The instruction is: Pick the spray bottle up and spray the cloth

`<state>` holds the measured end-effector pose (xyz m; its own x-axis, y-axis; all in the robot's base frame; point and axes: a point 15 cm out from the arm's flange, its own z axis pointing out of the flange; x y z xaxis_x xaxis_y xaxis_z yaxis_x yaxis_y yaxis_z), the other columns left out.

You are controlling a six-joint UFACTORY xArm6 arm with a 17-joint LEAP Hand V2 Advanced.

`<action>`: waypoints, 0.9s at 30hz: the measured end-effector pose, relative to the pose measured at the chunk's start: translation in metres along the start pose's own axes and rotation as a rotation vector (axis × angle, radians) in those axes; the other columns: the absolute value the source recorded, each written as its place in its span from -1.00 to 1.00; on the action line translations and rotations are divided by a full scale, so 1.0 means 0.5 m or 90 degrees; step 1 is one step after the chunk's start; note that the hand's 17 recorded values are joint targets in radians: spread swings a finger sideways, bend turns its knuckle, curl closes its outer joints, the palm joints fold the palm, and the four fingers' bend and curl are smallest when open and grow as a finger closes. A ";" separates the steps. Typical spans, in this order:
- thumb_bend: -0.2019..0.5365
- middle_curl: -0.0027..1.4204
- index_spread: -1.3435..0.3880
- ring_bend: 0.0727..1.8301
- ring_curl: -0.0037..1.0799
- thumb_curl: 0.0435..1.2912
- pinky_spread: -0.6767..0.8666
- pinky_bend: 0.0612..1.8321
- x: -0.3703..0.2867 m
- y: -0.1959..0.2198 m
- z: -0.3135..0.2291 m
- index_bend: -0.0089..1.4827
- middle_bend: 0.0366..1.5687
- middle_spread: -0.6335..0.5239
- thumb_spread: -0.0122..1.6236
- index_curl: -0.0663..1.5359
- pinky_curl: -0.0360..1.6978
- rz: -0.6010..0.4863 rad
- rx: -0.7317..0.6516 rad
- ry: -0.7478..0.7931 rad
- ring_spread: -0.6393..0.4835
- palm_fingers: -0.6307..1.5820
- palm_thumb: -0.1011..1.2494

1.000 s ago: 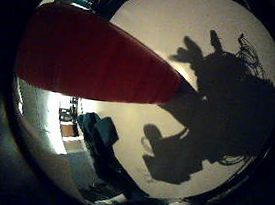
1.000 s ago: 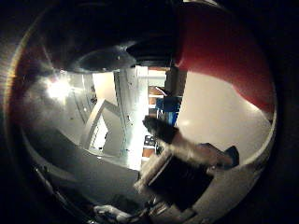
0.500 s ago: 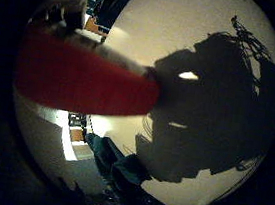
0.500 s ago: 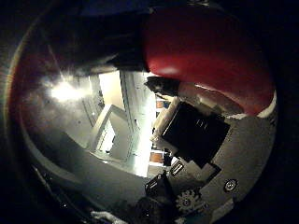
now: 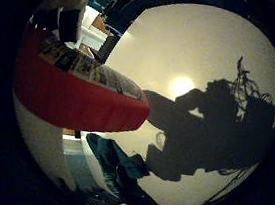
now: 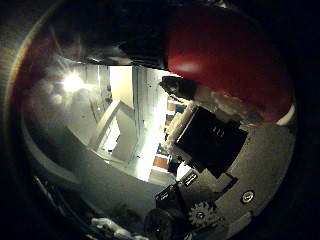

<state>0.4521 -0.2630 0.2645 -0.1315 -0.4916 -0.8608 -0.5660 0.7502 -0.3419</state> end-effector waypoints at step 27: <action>-0.49 0.14 0.34 0.46 0.54 -0.18 -0.37 0.15 -0.122 0.217 -0.167 0.67 0.77 -0.14 0.31 0.11 0.45 -0.410 -0.443 0.405 -0.27 0.58 0.74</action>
<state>0.3310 -0.1884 0.3115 0.0701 -0.9800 -0.1862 -0.9800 -0.0328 -0.1963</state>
